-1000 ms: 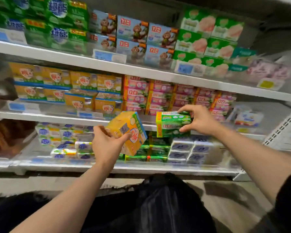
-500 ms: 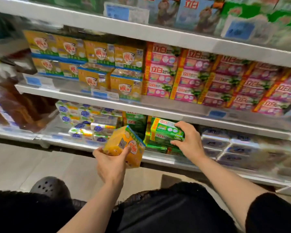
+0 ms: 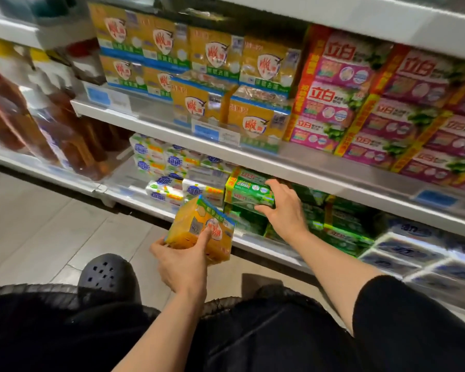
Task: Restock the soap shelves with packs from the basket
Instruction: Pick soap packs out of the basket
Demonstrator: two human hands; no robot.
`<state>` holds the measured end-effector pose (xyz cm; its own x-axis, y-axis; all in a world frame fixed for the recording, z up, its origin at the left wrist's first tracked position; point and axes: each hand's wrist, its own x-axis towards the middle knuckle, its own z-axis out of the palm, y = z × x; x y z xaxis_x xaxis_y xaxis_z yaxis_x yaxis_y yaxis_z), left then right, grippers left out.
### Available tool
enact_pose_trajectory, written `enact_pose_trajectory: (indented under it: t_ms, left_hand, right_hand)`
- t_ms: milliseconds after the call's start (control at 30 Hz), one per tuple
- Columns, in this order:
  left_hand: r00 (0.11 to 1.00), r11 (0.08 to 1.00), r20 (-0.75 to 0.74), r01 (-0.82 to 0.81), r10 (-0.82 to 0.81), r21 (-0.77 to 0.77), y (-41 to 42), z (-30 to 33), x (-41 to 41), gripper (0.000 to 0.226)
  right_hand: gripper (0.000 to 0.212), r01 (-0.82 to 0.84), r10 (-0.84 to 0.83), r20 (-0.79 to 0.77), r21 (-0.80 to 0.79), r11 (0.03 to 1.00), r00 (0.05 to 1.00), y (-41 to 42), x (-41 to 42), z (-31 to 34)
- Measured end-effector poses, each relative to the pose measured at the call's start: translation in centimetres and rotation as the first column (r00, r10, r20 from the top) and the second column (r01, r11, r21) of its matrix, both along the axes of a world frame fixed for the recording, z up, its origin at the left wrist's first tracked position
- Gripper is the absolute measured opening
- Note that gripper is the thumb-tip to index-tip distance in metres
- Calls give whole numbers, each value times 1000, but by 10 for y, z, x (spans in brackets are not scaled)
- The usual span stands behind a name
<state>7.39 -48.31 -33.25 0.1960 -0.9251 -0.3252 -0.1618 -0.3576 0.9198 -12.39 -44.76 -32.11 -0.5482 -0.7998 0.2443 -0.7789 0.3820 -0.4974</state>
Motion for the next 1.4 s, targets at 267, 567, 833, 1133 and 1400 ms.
enact_pose_trajectory:
  t_ms: [267, 567, 833, 1133, 1400]
  left_hand:
    - [993, 1000, -117, 18, -17, 8, -6, 2, 0, 68]
    - [747, 966, -643, 256, -170, 42, 2, 41, 3, 59]
    - [759, 743, -157, 535, -632, -402, -16, 145, 12, 90]
    - [509, 250, 547, 841, -665, -479, -78, 221, 47, 84]
    - [532, 483, -66, 702, -844, -523, -166, 203, 91, 69]
  right_hand:
    - [50, 135, -39, -247, 386, 913, 968, -3, -4, -16]
    - [35, -174, 66, 838, 35, 984, 542, 7, 43, 54]
    - [96, -326, 322, 578, -102, 940, 750, 29, 30, 174]
    - [77, -448, 442, 133, 14, 894, 887, -21, 82, 216]
    - [69, -218, 449, 605, -418, 882, 657, -94, 114, 205]
